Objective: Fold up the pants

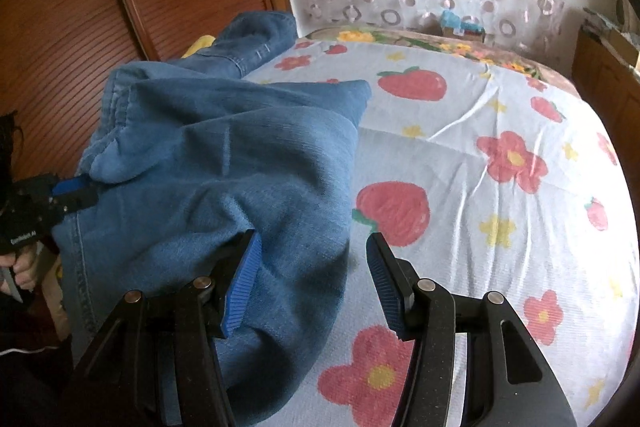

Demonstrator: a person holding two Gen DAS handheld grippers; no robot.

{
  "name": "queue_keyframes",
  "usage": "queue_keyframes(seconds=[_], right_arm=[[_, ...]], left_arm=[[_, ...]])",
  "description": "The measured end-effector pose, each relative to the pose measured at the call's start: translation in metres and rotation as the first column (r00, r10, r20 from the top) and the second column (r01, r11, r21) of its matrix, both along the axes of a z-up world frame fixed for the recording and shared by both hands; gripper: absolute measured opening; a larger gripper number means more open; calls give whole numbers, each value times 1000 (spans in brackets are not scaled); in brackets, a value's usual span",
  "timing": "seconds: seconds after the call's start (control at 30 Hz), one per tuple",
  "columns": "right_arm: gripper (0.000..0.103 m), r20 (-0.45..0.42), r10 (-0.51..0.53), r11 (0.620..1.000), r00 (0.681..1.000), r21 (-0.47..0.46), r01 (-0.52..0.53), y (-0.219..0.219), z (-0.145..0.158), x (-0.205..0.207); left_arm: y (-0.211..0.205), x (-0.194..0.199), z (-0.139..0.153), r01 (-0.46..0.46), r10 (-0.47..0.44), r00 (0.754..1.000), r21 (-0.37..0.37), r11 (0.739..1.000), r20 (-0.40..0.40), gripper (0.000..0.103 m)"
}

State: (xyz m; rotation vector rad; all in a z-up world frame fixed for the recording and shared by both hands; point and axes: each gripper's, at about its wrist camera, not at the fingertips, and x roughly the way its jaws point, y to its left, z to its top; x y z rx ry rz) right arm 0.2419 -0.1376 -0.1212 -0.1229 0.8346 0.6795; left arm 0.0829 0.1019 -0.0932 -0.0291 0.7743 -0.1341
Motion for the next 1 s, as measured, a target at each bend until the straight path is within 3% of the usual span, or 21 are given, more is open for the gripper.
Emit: queue_keyframes(seconds=[0.13,0.23,0.27,0.37,0.43,0.67,0.8,0.83,1.0], right_arm=[[56,7,-2,1000,1000,-2,2,0,-1,0],[55,6,-2,1000,1000,-1,2,1,-2,1],[55,1,-4,1000,1000,4,4,0,-1,1],[55,-3,-10,1000,1000,15,10,-2,-3,3],[56,-6,-11,1000,1000,16,11,-3,-3,4],[55,21,-14,1000,1000,-9,15,0,0,-3],[55,37,-11,1000,999,13,10,-1,19,-17],[55,74,-6,1000,997,3,5,-1,34,-30],[56,83,-11,1000,996,14,9,-4,47,-49]], left_arm=[[-3,-2,1,1,-1,1000,7,1000,12,27],[-5,-6,2,21,-21,999,-3,1000,26,15],[-5,-7,4,27,-26,999,-8,1000,33,5],[-1,-14,13,34,-32,997,-33,999,65,1],[5,-22,26,44,-35,995,-97,994,93,0],[15,-35,54,-6,13,988,-44,999,155,0],[28,-34,54,-37,46,987,-59,998,157,0],[30,-34,55,-43,52,986,-60,997,158,0],[27,-36,55,-38,47,985,-60,997,164,4]])
